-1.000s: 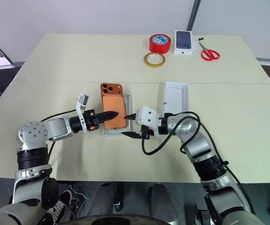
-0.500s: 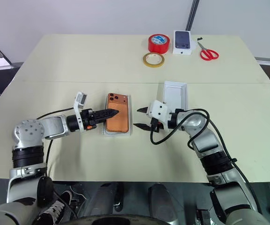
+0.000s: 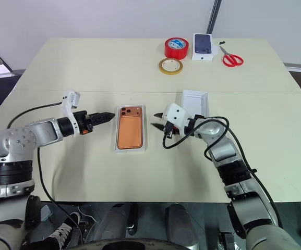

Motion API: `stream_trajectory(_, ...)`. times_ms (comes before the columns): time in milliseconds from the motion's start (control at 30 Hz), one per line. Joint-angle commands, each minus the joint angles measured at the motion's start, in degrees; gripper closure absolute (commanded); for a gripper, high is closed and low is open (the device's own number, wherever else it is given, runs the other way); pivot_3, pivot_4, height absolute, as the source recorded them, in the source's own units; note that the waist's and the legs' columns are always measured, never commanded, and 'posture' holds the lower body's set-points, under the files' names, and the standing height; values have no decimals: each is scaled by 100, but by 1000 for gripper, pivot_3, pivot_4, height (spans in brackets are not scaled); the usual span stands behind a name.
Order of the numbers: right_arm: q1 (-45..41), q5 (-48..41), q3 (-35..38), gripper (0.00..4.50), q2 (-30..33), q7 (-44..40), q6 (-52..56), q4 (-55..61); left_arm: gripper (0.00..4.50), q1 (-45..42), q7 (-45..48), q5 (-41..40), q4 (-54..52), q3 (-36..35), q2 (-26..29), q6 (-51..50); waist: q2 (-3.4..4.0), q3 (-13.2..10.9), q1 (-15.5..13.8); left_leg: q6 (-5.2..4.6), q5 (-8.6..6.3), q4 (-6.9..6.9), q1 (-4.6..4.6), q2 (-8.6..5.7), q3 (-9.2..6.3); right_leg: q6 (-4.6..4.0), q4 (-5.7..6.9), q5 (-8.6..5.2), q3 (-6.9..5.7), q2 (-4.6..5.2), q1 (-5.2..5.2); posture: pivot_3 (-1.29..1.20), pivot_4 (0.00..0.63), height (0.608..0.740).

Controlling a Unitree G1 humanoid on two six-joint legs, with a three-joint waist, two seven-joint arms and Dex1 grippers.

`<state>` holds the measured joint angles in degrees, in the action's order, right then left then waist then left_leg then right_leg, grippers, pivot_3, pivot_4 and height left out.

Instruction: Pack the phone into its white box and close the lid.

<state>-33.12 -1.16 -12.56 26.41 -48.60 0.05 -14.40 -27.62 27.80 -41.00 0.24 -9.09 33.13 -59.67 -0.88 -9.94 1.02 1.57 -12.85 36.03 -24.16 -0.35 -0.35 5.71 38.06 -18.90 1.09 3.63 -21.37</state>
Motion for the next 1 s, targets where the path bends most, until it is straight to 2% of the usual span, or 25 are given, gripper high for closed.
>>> stream_trajectory(33, -204, 396, -74, 4500, 20, 257, -302, -270, 3747, 58, 298, 274, -149, 270, 59, 313, 0, 0, -20, 0, 0, 1, -3, 0, 0, 0, 0, 0, 0, 1, -1, 0, 150, 740)
stream_trajectory(67, -234, 500, -105, 4500, 14, 329, -333, -368, 4268, 67, 342, 300, -160, 305, 49, 316, 0, 0, -36, -1, 0, 6, -8, 0, -1, 0, 0, 0, -2, 2, -2, 0, 150, 740)
stream_trajectory(100, -251, 505, -93, 4500, -32, 367, -324, -437, 4454, 76, 427, 300, -154, 358, 33, 298, 0, 0, -42, -2, -1, 10, -13, 0, -1, 0, 0, 0, -3, 3, -5, 0, 150, 740)
stream_trajectory(233, -250, 711, -285, 4500, -170, 427, -340, -591, 4454, 87, 501, 765, 53, 889, 34, 353, 0, 0, -19, -17, -8, 15, -14, -1, -1, -3, 2, 2, -3, 5, -3, 0, 150, 740)
stream_trajectory(367, -128, 811, -462, 4500, -208, 294, -400, -500, 4454, 20, 729, 961, 73, 1416, -245, 402, 2, 2, -35, -27, -13, 13, -12, 2, -2, -2, 7, 2, -4, 0, -5, 0, 150, 740)
stream_trajectory(500, -235, 814, -349, 4500, -149, 384, -300, -542, 4454, -166, 844, 1050, 360, 1447, -534, 509, 3, 2, -70, -30, -12, 21, -12, -3, -4, -2, 8, 2, -9, 3, 3, 0, 150, 740)
stream_trajectory(700, -201, 776, 46, 4500, 440, 410, -308, -627, 4454, -945, 974, 1274, 1033, 1734, -1522, 763, 3, 2, -214, -38, -11, 41, -22, -9, -11, -1, 6, 2, -22, 4, 10, 0, 150, 740)
stream_trajectory(1000, 409, 648, 485, 4500, 1261, 206, -180, -320, 4454, -1666, 1223, 1786, 2135, 2129, -2752, 1394, 3, 1, -156, -58, -23, 79, -28, -8, -7, 4, 6, 1, -21, -5, 25, 0, 150, 740)
